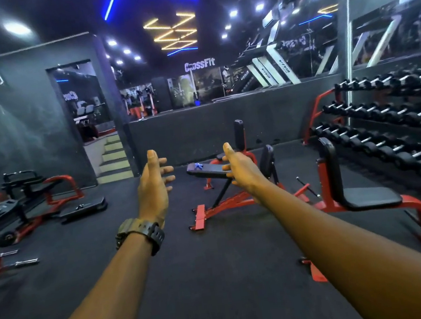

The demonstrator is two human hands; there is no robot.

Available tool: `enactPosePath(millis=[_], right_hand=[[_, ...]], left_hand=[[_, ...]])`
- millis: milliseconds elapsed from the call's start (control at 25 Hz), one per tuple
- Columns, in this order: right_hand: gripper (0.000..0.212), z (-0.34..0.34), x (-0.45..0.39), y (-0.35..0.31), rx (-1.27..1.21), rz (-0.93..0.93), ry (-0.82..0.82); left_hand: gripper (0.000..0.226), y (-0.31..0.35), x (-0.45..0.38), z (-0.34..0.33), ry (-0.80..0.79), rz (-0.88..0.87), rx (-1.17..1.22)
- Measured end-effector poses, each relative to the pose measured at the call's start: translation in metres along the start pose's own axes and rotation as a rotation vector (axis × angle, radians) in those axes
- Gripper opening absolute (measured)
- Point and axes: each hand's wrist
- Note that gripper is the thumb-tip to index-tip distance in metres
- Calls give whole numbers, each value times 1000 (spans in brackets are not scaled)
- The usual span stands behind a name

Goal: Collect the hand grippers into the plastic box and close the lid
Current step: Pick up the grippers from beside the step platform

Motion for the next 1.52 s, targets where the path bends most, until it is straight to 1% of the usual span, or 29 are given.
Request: enactPosePath(millis=[40,120,280,400,560,680,840,920,1080,1200,1400,1520], right_hand=[[80,-6,-32,-2,9,-6,7],[81,-20,-89,-5,23,-14,13],[88,-55,-195,6,72,-45,6],[76,-93,-286,25,75,-54,19],[69,-139,-403,30,69,-97,42],[69,-173,-492,24,66,-114,46],[58,-210,-609,36,45,-126,32],[58,-227,-671,52,45,-129,25],[71,-252,-809,82,26,-177,7],[65,-265,-902,94,41,-213,28],[62,-298,-1041,115,122,-254,30],[63,-323,-1118,130,137,-277,65]], left_hand=[[68,-13,-27,-7,-5,6,-6],[70,-40,-77,-19,-13,20,-6],[60,-113,-167,-37,-9,33,35],[59,-185,-248,-44,-22,26,58],[62,-264,-352,-50,-60,39,69],[64,-321,-433,-54,-64,77,63],[61,-402,-522,-72,-83,101,56],[63,-448,-562,-87,-91,111,61],[64,-549,-659,-128,-82,158,47],[64,-608,-731,-154,-92,196,54],[69,-701,-838,-178,-101,237,61],[73,-762,-904,-194,-129,257,76]])
Point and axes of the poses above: each hand's wrist, its own x-axis away from the middle knuckle, its own z-axis out of the back of the hand, y = z × x, and after that the axes turned 10 degrees about -z, right-handed
